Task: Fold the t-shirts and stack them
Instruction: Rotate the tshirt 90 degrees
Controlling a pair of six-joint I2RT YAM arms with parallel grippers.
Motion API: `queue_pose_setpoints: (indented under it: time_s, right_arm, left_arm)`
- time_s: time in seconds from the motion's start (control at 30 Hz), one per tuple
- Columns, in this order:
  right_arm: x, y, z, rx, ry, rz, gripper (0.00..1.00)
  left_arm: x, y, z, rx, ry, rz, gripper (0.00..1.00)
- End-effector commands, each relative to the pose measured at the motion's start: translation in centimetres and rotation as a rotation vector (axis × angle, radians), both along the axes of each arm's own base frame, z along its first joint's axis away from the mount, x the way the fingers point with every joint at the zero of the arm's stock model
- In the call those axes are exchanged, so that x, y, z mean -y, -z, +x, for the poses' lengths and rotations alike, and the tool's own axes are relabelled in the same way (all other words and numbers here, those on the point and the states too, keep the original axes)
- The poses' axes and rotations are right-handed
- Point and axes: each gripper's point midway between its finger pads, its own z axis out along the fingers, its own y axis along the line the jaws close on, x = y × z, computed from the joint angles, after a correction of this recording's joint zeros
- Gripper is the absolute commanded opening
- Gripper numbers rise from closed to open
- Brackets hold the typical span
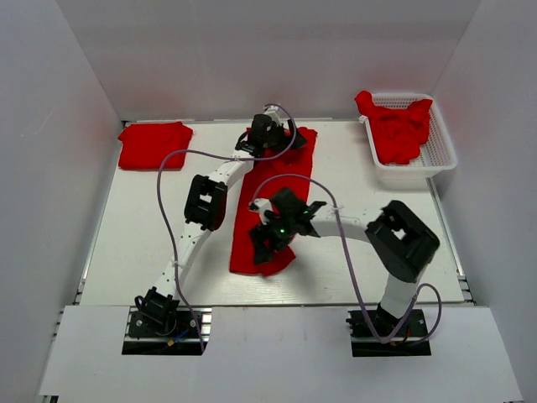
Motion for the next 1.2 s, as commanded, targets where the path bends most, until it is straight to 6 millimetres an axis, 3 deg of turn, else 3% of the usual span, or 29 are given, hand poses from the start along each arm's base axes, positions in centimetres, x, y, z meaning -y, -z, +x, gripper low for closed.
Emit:
queue_pose_setpoints:
  time_s: [0.0,0.13,0.23,0.33,0.37,0.43,0.47,0.57,0.6,0.7,0.8,0.9,0.93,1.13,1.17]
  right_arm:
    - [-1.7,1.9,-2.4,-0.048,-0.13,-0.009,0.9]
    - [-3.8,0.7,-2.2,-0.003,-0.147,0.017,0.9]
    - [-4.1,0.6,-2.1,0.042,-0.13,-0.022,0.9]
    - [-2.9,1.0,-2.6,0.022,-0.112,-0.081,0.9]
    - [-1.8,1.8,-3.4,-0.004,-0.106,-0.119,0.9]
    - [-0.3,1.7,-4.6,-0.031,-0.105,-0.146,0.9]
    - [0.8,2.4,-5.7,-0.062,-0.112,-0.178,0.9]
    - [2.3,1.7,-7.7,-0.095,-0.127,-0.17,0.9]
    - [3.2,1.4,-8.1,-0.087,-0.114,-0.174,0.9]
    - [4.1,0.8,-6.9,-0.006,-0.047,-0.204,0.9]
    - [3.8,-1.0,-4.7,0.094,0.019,-0.187,0.9]
    - [2.2,-4.0,-2.8,0.167,0.038,-0.143,0.9]
    - [1.3,-5.9,-2.4,0.188,0.036,-0.104,0.9]
    - [0.4,-9.7,-1.5,0.245,0.059,-0.032,0.9]
    - [0.6,-10.8,-1.2,0.27,0.066,-0.021,0.9]
  left_arm:
    - [0.0,4.7,-1.5,-0.134,-0.013,0.027,1.0]
    - [-0.1,3.8,-0.8,-0.096,-0.03,0.027,1.0]
    - [-0.7,4.1,-0.7,-0.093,-0.047,0.06,1.0]
    - [-1.7,3.7,-0.2,-0.069,-0.082,0.118,1.0]
    - [-1.8,2.6,0.0,-0.051,-0.091,0.125,1.0]
    - [-2.8,3.1,0.3,-0.054,-0.136,0.167,1.0]
    - [-3.1,2.2,0.4,-0.047,-0.154,0.173,1.0]
    - [-4.2,2.7,0.2,-0.064,-0.19,0.218,1.0]
    - [-4.6,1.5,0.4,-0.049,-0.216,0.222,1.0]
    - [-5.8,1.5,-0.2,-0.062,-0.245,0.266,1.0]
    - [-5.7,-2.3,0.2,0.004,-0.247,0.237,1.0]
    - [-5.4,-6.3,0.4,0.065,-0.235,0.217,1.0]
    - [-5.4,-7.6,0.5,0.097,-0.23,0.22,1.0]
    - [-5.6,-16.3,0.2,0.233,-0.223,0.179,1.0]
    - [-6.5,-18.8,-0.1,0.264,-0.232,0.176,1.0]
